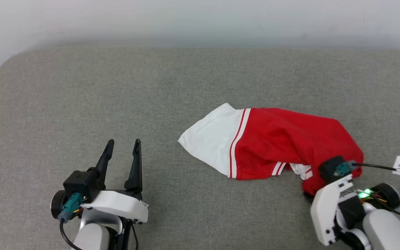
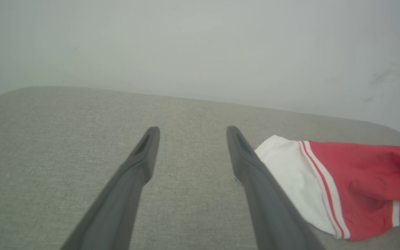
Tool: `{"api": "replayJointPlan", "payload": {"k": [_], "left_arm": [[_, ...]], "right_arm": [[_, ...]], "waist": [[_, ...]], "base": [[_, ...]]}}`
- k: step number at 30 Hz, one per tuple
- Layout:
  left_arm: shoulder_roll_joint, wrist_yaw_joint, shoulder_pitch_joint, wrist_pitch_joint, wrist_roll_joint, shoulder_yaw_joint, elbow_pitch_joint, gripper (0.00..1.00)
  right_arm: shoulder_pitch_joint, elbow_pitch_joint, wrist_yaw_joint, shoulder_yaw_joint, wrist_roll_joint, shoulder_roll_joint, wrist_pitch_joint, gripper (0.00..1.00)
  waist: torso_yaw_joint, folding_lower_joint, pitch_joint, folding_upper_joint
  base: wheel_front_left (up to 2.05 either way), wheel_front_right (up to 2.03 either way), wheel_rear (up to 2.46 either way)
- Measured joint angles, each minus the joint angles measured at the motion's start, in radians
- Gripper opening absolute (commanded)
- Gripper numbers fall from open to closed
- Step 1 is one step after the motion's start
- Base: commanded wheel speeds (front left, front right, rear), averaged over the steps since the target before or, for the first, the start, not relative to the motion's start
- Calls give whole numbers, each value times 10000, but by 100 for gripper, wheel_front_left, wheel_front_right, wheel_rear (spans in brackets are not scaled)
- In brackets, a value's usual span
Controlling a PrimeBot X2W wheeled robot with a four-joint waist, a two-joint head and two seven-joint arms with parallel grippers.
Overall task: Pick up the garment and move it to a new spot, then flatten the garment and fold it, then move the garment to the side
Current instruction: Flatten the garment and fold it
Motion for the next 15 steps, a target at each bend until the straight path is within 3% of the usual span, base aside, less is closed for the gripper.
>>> {"api": "replayJointPlan", "payload": {"k": [6,7,15], "left_arm": [[-2,-2,91,0,40,-6,81,100],[-4,-2,198,0,46,0,111,100],[-4,0,430,0,63,-13,155,100]], "right_arm": [[-160,-1419,4,803,173,132,-343,0],[-183,-2324,2,1244,316,157,-441,0],[-133,-4504,2,2383,777,270,-552,0]], "waist": [[-244,0,-388,0],[-351,0,-641,1],[-537,0,-1146,0]], "base": [[0,0,0],[0,0,0],[0,0,0]]}}
